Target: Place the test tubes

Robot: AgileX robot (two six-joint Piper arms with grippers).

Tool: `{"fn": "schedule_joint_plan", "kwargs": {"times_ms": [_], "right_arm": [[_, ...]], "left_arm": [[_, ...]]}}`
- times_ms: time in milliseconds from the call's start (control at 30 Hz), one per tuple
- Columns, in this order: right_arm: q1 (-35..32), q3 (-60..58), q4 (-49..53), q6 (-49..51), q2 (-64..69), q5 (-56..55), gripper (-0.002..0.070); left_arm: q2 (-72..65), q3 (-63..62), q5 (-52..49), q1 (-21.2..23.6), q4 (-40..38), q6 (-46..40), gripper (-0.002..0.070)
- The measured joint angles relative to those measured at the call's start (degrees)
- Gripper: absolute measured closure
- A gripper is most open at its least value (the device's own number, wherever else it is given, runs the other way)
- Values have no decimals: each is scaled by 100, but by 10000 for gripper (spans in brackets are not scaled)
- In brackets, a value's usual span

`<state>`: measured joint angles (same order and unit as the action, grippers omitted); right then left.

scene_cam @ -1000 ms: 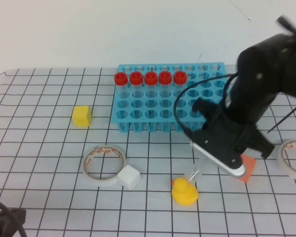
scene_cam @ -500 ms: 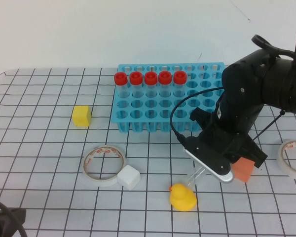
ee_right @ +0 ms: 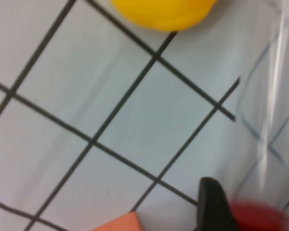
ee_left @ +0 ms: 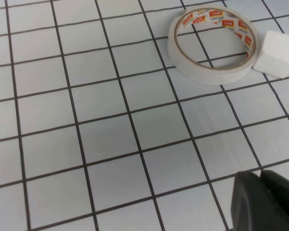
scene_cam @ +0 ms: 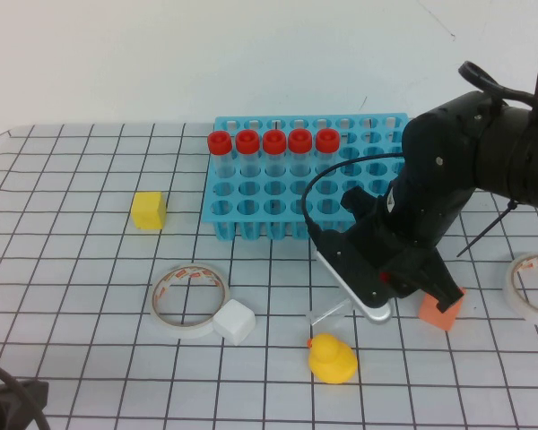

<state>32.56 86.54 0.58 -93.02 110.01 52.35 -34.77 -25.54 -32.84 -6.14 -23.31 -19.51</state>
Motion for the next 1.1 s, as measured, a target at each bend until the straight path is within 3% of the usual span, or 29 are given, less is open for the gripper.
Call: {"fn": "schedule_joint_plan", "kwargs": {"times_ms": [133, 333, 433, 567, 767, 1000, 1100], "right_arm": [[10, 0, -58, 83, 0, -9, 286], [10, 0, -58, 413, -57, 2, 275], [10, 0, -296, 1099, -288, 28, 274], [10, 0, -1028, 3134, -690, 28, 274], [10, -25, -1602, 7484, -788, 413, 274], [23, -126, -1685, 10574, -693, 691, 274], [23, -126, -1469, 11413, -682, 442, 274]], "left_arm": [[0, 22, 22, 0, -37, -11, 676], [0, 22, 35, 0, -49, -11, 676], [0, 22, 38, 0, -49, -11, 676], [0, 22, 38, 0, -75, -11, 676], [0, 46, 38, 0, -88, -11, 676], [0, 55, 61, 0, -88, -11, 676], [0, 55, 61, 0, -97, -37, 676]]}}
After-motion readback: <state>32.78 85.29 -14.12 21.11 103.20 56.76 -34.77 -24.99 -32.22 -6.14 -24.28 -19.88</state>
